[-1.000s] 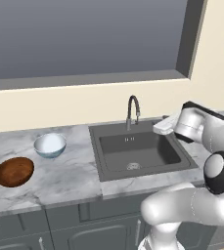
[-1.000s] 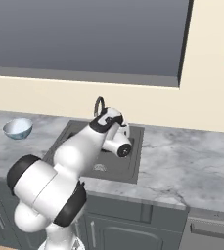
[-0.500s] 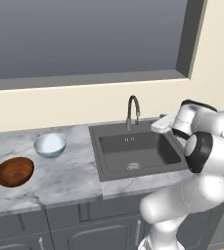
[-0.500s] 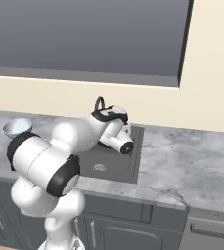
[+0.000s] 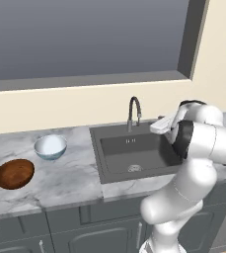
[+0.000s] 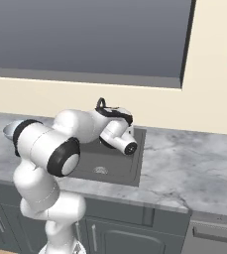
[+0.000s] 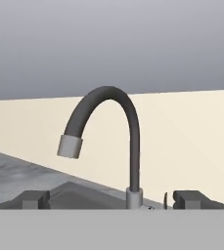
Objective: Rinse each bowl for a few seconds and place them down in the sink or on the counter.
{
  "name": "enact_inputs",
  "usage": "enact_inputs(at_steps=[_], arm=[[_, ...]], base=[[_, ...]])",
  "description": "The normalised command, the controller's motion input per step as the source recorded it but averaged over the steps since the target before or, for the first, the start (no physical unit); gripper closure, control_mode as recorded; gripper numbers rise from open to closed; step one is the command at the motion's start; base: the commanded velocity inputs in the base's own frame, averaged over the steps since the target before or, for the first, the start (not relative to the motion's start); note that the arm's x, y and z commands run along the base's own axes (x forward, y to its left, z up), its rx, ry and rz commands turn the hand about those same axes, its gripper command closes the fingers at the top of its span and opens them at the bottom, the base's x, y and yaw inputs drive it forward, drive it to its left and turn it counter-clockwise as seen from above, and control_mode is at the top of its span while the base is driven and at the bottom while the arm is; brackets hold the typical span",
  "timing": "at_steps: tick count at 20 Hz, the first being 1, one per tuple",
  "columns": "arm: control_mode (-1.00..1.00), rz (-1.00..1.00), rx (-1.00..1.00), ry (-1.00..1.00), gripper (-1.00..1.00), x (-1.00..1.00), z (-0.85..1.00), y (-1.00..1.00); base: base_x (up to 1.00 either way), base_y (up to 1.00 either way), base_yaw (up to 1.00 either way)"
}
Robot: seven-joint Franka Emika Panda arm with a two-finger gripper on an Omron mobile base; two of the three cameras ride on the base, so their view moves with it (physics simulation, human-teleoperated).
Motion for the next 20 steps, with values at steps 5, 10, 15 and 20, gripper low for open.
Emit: enact_inputs(at_steps=[5, 10, 15, 20], arm=[[-1.00, 0.00, 0.02, 0.02, -1.00, 0.20, -0.23, 0.06], [-1.00, 0.00, 0.01, 0.00, -1.00, 0.23, -0.15, 0.06], [-1.00, 0.00, 0.00, 0.00, -1.00, 0.27, -0.05, 0.08], [-1.00, 0.00, 0.00, 0.00, -1.00, 0.29, -0.03, 0.05]], base=[[0.00, 0.00, 0.00], [0.00, 0.00, 0.00], [0.00, 0.00, 0.00], [0.00, 0.00, 0.00]])
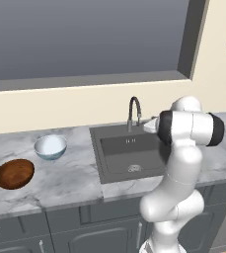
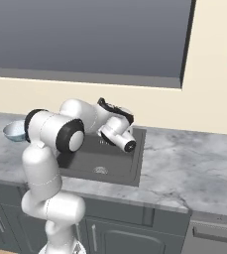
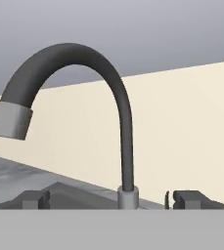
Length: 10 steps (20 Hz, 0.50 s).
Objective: Rinse each bowl for a few seconds and place them down in the sink or on the counter.
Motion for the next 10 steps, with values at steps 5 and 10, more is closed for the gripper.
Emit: enact_inputs(at_steps=[5, 10], arm=[[-1.00, 0.00, 0.01, 0.01, -1.00, 0.28, -0.08, 0.01], [-1.00, 0.00, 0.03, 0.04, -1.00, 0.34, -0.20, 0.00]], base=[[0.00, 0.00, 0.00], [0.00, 0.00, 0.00]])
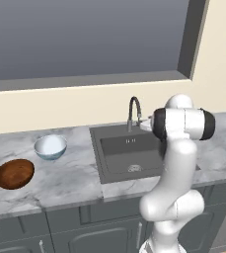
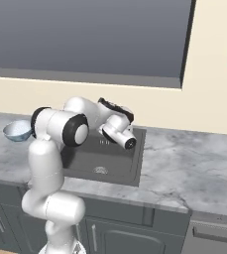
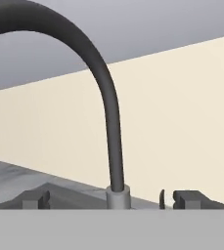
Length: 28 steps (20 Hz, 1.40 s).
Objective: Rinse each bowl for a few seconds and place them down in the sink or on the counter.
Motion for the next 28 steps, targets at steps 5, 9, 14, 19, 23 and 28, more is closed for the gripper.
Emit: enact_inputs(at_steps=[5, 9, 14, 19, 23, 28], arm=[[-1.00, 0.00, 0.04, 0.01, -1.00, 0.31, -0.23, 0.00], [-1.00, 0.01, 0.05, 0.00, -1.00, 0.30, -0.16, -0.07], [-1.00, 0.02, 0.05, 0.00, -1.00, 0.29, -0.10, -0.18], [-1.00, 0.03, 0.05, 0.00, -1.00, 0.29, -0.12, -0.14], [-1.00, 0.02, 0.03, 0.00, -1.00, 0.28, -0.25, 0.03], [-1.00, 0.02, 0.00, 0.00, -1.00, 0.21, -0.30, 0.10]], base=[[0.00, 0.00, 0.00], [0.00, 0.00, 0.00], [0.00, 0.00, 0.00], [0.00, 0.00, 0.00], [0.00, 0.00, 0.00], [0.00, 0.00, 0.00]])
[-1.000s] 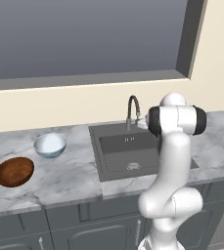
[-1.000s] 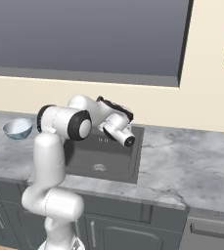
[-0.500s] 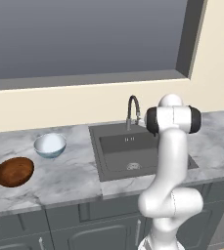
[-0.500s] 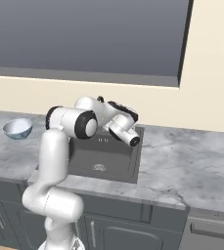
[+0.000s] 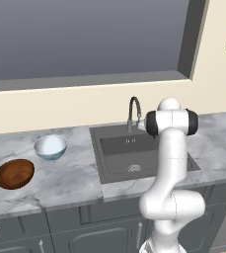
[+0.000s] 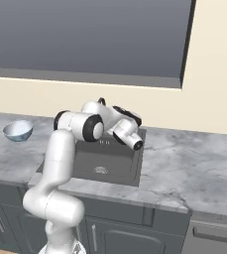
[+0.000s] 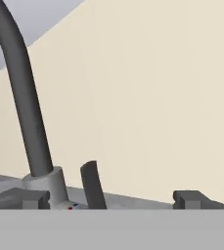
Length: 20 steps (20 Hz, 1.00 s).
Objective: Rinse each bowl for a few seconds and place them down in the sink or on the counter.
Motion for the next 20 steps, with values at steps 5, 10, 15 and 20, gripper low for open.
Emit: enact_inputs(at_steps=[5, 10, 15, 20], arm=[[-1.00, 0.00, 0.00, 0.00, -1.00, 0.30, -0.11, 0.02], [-1.00, 0.00, 0.00, 0.00, -1.00, 0.35, 0.00, 0.00], [-1.00, 0.00, 0.02, 0.00, -1.00, 0.30, -0.05, 0.00], [-1.00, 0.00, 0.02, 0.05, -1.00, 0.24, -0.28, 0.03]], base=[[0.00, 0.00, 0.00], [0.00, 0.00, 0.00], [0.00, 0.00, 0.00], [0.00, 0.00, 0.00]])
